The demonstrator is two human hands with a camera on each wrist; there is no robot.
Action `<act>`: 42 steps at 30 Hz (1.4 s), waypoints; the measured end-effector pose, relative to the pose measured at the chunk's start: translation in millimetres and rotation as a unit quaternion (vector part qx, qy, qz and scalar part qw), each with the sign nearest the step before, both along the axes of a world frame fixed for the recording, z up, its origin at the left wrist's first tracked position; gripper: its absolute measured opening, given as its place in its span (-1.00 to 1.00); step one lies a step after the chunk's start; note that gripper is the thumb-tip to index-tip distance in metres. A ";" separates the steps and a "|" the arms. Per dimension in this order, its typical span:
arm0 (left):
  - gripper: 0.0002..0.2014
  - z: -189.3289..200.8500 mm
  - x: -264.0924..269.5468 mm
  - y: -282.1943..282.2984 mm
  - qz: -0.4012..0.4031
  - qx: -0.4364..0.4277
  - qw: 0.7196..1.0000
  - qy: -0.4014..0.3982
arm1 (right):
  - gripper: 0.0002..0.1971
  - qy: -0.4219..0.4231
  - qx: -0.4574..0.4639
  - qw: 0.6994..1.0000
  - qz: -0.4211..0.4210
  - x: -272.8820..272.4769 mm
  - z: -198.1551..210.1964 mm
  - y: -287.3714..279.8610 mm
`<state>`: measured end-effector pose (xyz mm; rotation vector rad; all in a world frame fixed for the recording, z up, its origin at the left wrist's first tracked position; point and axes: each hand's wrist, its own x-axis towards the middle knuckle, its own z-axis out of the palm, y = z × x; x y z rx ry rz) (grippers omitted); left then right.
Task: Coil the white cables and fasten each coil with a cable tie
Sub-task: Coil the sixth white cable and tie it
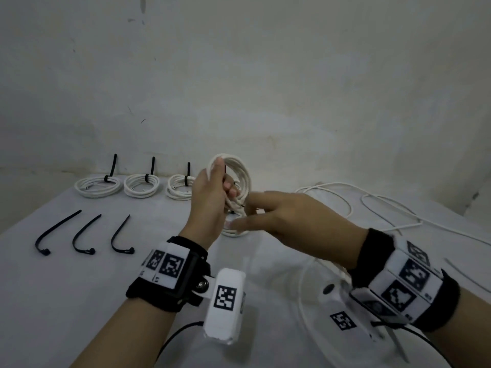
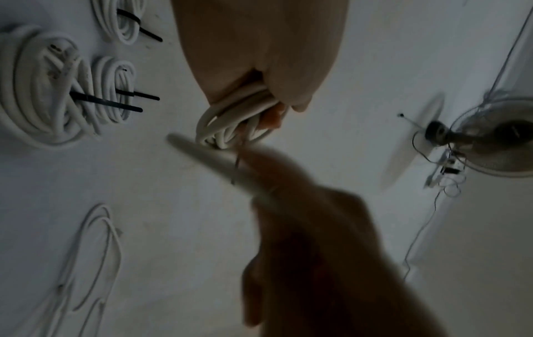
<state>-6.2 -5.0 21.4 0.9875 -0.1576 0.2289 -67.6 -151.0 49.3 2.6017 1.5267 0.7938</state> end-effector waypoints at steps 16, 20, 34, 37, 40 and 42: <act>-0.62 2.5 -17.9 -3.2 -0.233 0.074 0.968 -0.052 | -0.83 0.145 0.351 0.924 -0.048 37.1 33.6 3.0; -0.87 3.4 -19.0 -2.4 -0.190 0.079 0.976 -0.069 | -0.79 0.092 0.323 0.938 -0.089 43.7 28.4 -1.7; -0.87 4.3 -8.1 20.8 0.044 0.248 0.956 -0.148 | -0.92 0.226 0.241 0.933 -0.141 35.3 23.5 -4.1; -0.90 3.4 -9.1 15.8 0.014 0.233 0.963 -0.133 | -0.90 0.203 0.257 0.935 -0.139 38.0 24.3 -5.2; -0.72 1.7 -8.6 11.9 -0.062 0.191 0.978 -0.061 | -0.89 0.174 0.271 0.936 -0.141 41.5 23.1 -4.6; -0.66 2.2 -9.8 9.2 -0.124 0.122 0.984 -0.028 | -0.87 0.188 0.292 0.927 -0.139 42.4 21.6 -4.2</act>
